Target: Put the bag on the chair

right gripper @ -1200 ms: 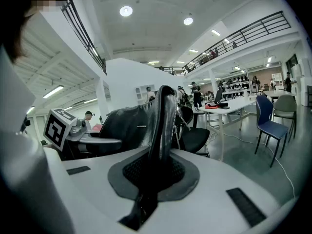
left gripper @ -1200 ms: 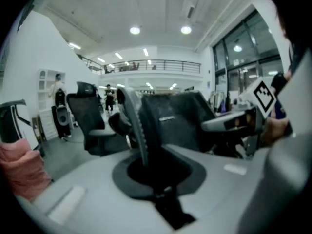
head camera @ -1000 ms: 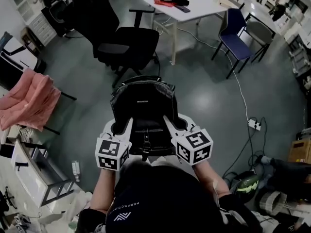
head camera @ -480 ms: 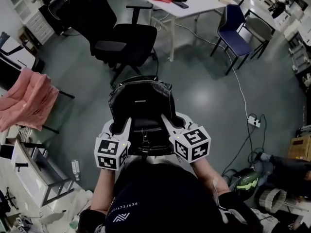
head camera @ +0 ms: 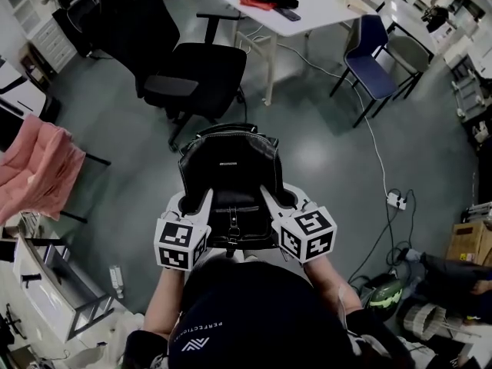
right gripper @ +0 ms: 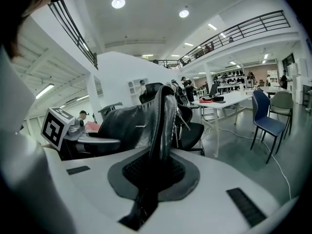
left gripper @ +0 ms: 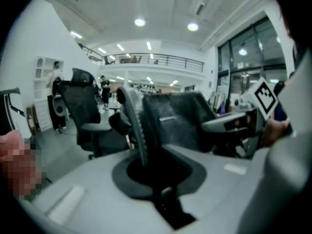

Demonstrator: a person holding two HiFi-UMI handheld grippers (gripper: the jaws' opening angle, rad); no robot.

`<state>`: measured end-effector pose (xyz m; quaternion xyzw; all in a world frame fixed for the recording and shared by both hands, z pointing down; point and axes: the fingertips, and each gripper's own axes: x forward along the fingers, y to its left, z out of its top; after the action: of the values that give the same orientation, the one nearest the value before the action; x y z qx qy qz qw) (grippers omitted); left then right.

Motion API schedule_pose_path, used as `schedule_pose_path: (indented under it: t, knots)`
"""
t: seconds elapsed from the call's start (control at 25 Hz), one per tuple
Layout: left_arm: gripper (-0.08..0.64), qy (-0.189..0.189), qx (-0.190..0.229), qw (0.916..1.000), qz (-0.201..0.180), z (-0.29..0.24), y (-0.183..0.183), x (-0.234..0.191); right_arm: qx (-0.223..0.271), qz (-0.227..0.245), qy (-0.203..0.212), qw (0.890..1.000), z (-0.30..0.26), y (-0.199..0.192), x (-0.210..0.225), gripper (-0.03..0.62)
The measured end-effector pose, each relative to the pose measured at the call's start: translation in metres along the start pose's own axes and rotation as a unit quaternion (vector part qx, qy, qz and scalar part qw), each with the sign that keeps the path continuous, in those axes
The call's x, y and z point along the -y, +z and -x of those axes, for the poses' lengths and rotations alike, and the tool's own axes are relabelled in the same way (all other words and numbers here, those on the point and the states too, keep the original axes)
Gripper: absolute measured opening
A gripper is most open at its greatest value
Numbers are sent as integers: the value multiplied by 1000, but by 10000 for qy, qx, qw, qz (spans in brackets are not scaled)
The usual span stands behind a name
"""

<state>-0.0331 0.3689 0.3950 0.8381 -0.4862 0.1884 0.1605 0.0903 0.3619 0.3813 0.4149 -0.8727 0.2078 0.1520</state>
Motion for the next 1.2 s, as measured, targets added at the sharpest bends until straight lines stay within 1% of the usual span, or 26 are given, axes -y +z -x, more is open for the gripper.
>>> schedule_pose_path:
  t: [0.28, 0.48, 0.68, 0.76, 0.88, 1.0, 1.2]
  knots:
    - [52, -57, -23, 10000, 35, -27, 13, -37, -44, -75, -39, 10000, -40, 19, 11, 18]
    - [52, -147, -74, 9999, 40, -44, 17, -58, -119, -132, -155, 9997, -64, 25, 18, 18]
    - [54, -218, -109, 9996, -129, -58, 24, -76, -115, -249, -255, 9993, -84, 33, 22, 18]
    - [54, -276, -120, 9995, -127, -66, 27, -80, -133, -278, -299, 9991, -89, 36, 27, 18]
    - [54, -317, -114, 9994, -49, -78, 32, -83, -180, -235, -362, 9989, -95, 42, 38, 18]
    - [55, -282, -119, 9995, -56, -96, 41, -87, -178, -214, -387, 9989, -106, 51, 55, 18]
    - [55, -132, -172, 9998, -22, -130, 56, -101, -220, -204, -277, 9992, -133, 65, 85, 18]
